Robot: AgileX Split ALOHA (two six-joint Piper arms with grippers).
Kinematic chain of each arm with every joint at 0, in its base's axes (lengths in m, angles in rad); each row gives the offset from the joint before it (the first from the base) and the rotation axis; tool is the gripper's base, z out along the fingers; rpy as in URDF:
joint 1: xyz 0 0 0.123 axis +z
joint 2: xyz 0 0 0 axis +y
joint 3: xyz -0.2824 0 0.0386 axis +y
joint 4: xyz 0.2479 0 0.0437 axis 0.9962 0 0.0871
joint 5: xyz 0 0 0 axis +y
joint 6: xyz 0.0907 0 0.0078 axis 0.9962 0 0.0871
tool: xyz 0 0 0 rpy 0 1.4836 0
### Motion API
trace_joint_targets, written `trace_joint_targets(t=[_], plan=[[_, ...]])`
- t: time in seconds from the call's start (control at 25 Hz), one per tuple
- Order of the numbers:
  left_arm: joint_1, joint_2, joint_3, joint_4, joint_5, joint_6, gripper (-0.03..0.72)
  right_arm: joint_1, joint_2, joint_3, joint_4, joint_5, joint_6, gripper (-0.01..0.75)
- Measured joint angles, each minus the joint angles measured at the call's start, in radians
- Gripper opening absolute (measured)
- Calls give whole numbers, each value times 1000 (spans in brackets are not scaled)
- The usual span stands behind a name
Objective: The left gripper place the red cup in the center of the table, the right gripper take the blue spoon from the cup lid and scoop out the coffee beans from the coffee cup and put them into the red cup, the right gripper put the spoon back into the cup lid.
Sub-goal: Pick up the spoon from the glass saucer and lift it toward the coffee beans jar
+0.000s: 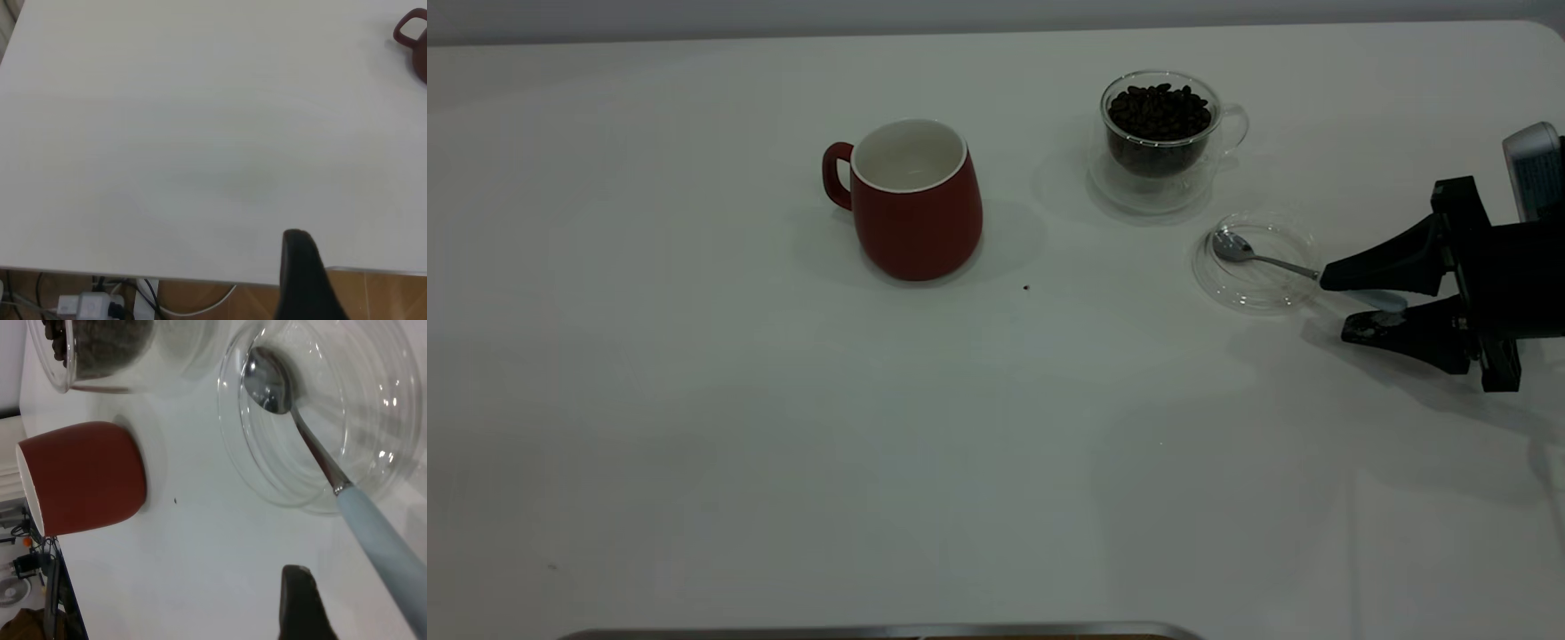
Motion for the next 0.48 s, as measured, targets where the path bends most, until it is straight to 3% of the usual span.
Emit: trace_joint_targets(t=[0.24,0.48], plan=[[0,0,0,0,0,0,500,0,0,0,0,1,2,471],[0,0,0,0,0,0,500,0,0,0,0,1,-1,377]])
